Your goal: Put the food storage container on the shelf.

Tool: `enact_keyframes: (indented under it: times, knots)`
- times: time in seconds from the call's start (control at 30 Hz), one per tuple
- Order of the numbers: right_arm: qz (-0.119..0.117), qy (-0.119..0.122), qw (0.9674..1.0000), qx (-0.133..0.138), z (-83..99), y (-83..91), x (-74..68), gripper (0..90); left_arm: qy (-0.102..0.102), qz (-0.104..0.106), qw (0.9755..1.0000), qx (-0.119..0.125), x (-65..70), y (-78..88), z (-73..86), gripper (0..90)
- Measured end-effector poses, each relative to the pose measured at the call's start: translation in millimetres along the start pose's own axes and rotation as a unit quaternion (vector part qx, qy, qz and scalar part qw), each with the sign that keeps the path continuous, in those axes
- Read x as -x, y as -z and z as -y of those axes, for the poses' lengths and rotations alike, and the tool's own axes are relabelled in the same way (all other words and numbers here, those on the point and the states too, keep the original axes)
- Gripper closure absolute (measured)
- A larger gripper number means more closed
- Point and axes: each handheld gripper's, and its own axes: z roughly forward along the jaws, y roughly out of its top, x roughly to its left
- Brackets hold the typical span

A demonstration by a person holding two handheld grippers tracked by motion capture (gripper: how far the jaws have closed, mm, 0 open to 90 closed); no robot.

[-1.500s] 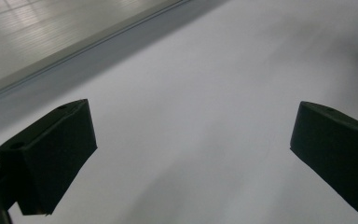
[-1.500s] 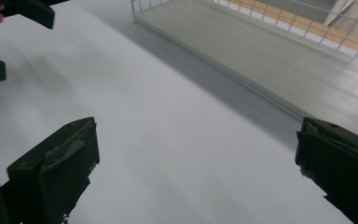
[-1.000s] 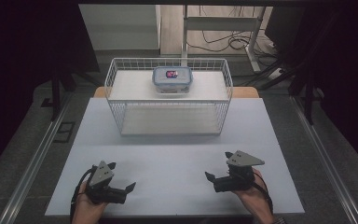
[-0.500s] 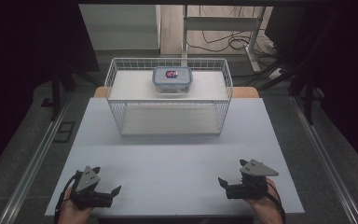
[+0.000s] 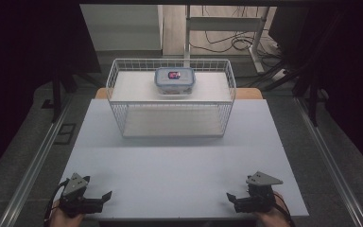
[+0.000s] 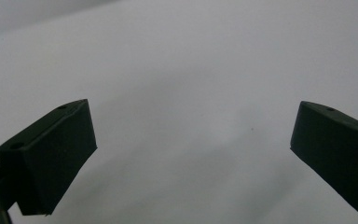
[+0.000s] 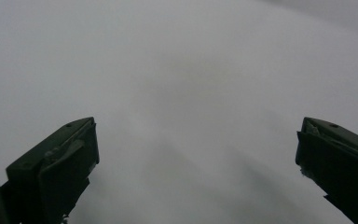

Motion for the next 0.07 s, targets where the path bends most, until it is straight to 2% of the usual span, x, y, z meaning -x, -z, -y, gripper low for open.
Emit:
enact_keyframes:
  times: [0.07]
  knots:
    - [0.003, 0.002, 0.9999, -0.009, 1.7, -1.4, 0.7, 0.0, -0.006, -0.004, 1.0000, -0.002, 1.2, -0.5, -0.8, 0.0]
